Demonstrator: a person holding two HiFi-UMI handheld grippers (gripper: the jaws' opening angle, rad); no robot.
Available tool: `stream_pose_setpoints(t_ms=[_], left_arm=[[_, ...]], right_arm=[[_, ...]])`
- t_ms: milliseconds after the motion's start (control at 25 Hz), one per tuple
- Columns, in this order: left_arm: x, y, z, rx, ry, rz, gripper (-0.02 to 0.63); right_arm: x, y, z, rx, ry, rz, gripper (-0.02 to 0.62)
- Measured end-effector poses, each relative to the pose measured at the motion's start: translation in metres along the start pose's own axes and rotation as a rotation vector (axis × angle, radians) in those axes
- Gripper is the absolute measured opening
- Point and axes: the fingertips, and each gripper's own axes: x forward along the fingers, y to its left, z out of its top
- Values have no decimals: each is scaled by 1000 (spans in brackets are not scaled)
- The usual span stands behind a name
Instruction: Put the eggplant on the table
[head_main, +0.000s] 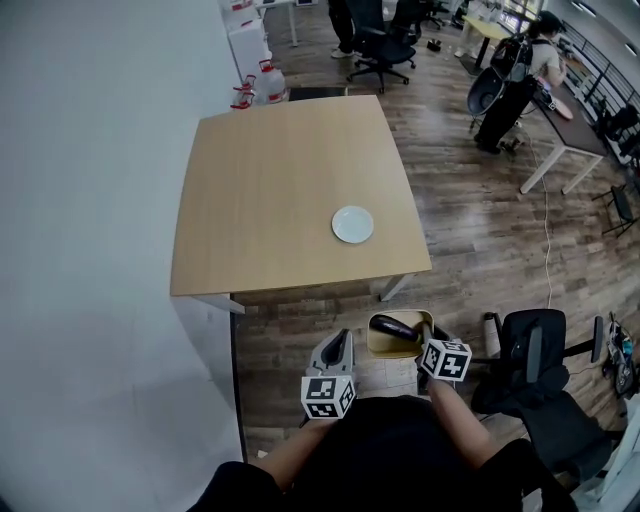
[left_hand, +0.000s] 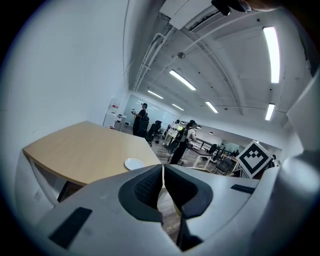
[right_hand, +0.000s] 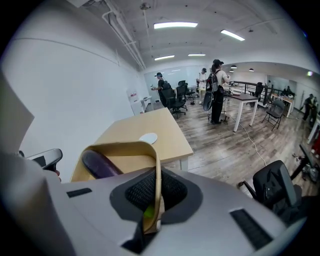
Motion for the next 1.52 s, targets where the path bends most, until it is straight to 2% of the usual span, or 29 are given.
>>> stream_pose_setpoints(t_ms=[240,440,920,1200,1520], left_arm=[[11,36,13,-39,-10,29,20],[20,50,23,-94,-30,17,20],[50,100,42,-97,-31,85,20],[82,116,52,-86,-2,102,20],[119,133,45,-81,82,144,20]], right_arm=[[41,12,29,8,-18,-16,63],[64,24,46,-2,-13,-5,63],[144,49,61,18,53,24,63],[189,47,72,22,114,6,63],[246,38,79,-53,168,8,63]])
